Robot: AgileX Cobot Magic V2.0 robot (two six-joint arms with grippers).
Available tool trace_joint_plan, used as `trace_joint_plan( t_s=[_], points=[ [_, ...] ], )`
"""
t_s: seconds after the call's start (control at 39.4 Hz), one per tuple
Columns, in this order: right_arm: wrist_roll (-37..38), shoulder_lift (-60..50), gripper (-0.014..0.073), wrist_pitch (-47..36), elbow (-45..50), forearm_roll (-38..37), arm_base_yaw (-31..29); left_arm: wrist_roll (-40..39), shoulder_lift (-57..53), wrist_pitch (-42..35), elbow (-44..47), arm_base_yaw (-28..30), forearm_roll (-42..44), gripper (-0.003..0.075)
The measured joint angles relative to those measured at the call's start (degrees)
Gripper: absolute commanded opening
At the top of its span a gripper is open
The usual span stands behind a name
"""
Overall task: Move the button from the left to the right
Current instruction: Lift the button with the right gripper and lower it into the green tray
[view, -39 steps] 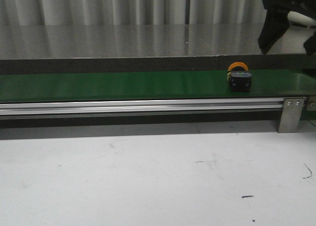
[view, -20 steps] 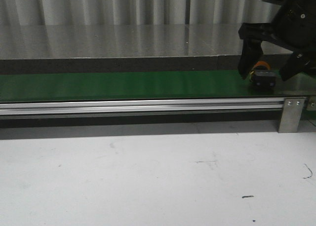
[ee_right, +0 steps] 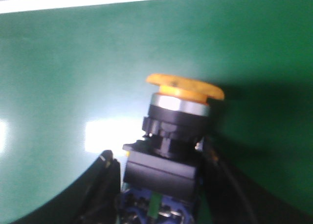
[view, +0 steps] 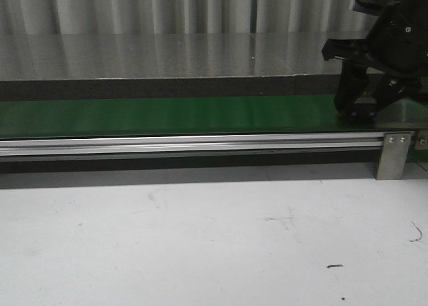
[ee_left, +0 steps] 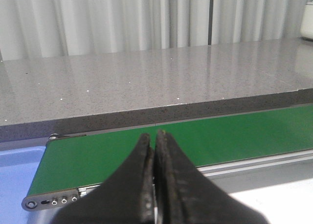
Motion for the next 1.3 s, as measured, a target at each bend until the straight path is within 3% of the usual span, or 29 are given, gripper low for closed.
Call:
trace_joint_plan(
  t_s=[0.3,0.58,0.84,0.91,1.17,1.3],
  points=[
    [0.0,-4.6,0.0162,2.1,0.0,-1.1,-4.6,0.0,0.0,0.0,0.0,0.0,-0.1,-0.0021],
    [0.0,-8.4,0.0162,2.3,-0.1,-9.2,-16.2,0.0,0.0,0.0,0.0,0.0,-0.1,-0.0021],
    [0.0,-4.0,0.0169,1.1,-0.1,-11.0,-24.9,0.0,0.0,0.0,0.0,0.0,-0.1,-0.0021],
    [0.0,-1.3,0.0212,-0.2,-0.1,-11.6,-26.1,0.0,0.0,0.0,0.0,0.0,-0.1,-0.0021],
    [0.0,5.0,0.0498,-2.2,-0.1,-12.0,-27.4,0.0,0.0,0.0,0.0,0.0,-0.1,-0.0021],
    [0.0,5.2,0.0546,-3.1,-0.3,-12.0,-27.4,0.0,0.0,0.0,0.0,0.0,-0.1,-0.0021]
  ],
)
